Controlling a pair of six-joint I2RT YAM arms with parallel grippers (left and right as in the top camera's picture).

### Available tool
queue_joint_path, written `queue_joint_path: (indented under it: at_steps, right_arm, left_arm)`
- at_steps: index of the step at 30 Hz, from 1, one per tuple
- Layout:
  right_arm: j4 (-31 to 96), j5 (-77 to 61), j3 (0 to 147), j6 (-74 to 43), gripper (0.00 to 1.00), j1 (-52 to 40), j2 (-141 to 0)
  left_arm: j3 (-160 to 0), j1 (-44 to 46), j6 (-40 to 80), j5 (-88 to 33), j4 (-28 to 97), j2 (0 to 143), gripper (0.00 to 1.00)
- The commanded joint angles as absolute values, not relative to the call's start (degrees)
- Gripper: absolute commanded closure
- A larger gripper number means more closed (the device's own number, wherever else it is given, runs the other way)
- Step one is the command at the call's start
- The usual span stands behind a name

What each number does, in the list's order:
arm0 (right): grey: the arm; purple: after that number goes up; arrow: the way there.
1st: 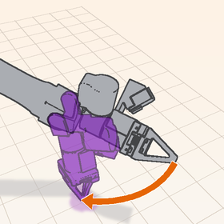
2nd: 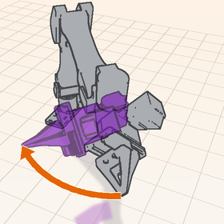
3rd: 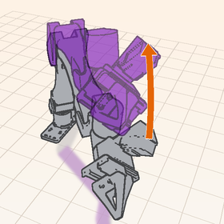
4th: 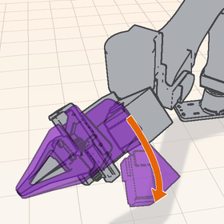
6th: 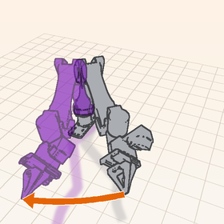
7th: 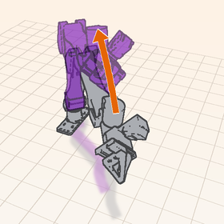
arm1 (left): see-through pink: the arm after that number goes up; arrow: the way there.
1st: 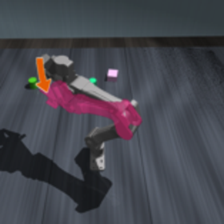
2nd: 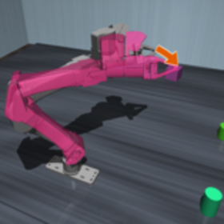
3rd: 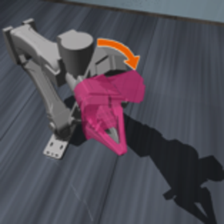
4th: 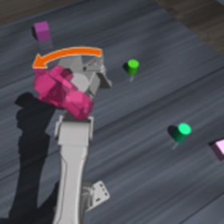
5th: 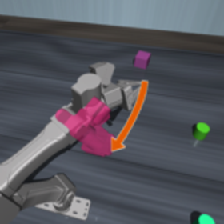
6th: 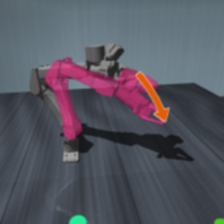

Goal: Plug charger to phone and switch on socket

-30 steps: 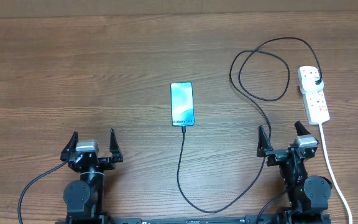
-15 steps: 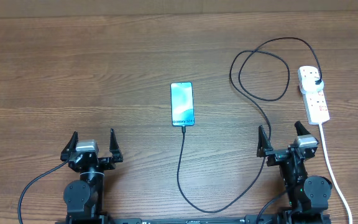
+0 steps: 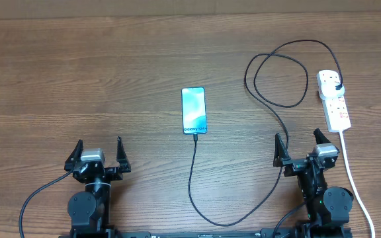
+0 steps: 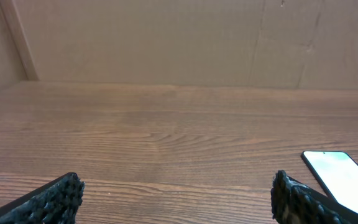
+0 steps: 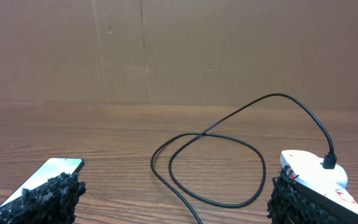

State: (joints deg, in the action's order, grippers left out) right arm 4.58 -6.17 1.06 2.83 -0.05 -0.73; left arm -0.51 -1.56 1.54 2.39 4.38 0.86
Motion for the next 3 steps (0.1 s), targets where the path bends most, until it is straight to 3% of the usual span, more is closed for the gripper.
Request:
queue_joint_path:
  at_steps: [1, 3]
  right_arm:
    - [4.3, -6.4, 0.4, 3.0, 0.00, -0.4, -0.2]
    - [4.3, -6.4, 0.4, 3.0, 0.00, -0.4, -0.2]
  left_arm:
    - [-0.3, -2.0, 2.3, 3.0, 4.3, 0.2, 0.00]
    - [-0.3, -2.0, 2.3, 3.0, 4.3, 0.2, 0.00]
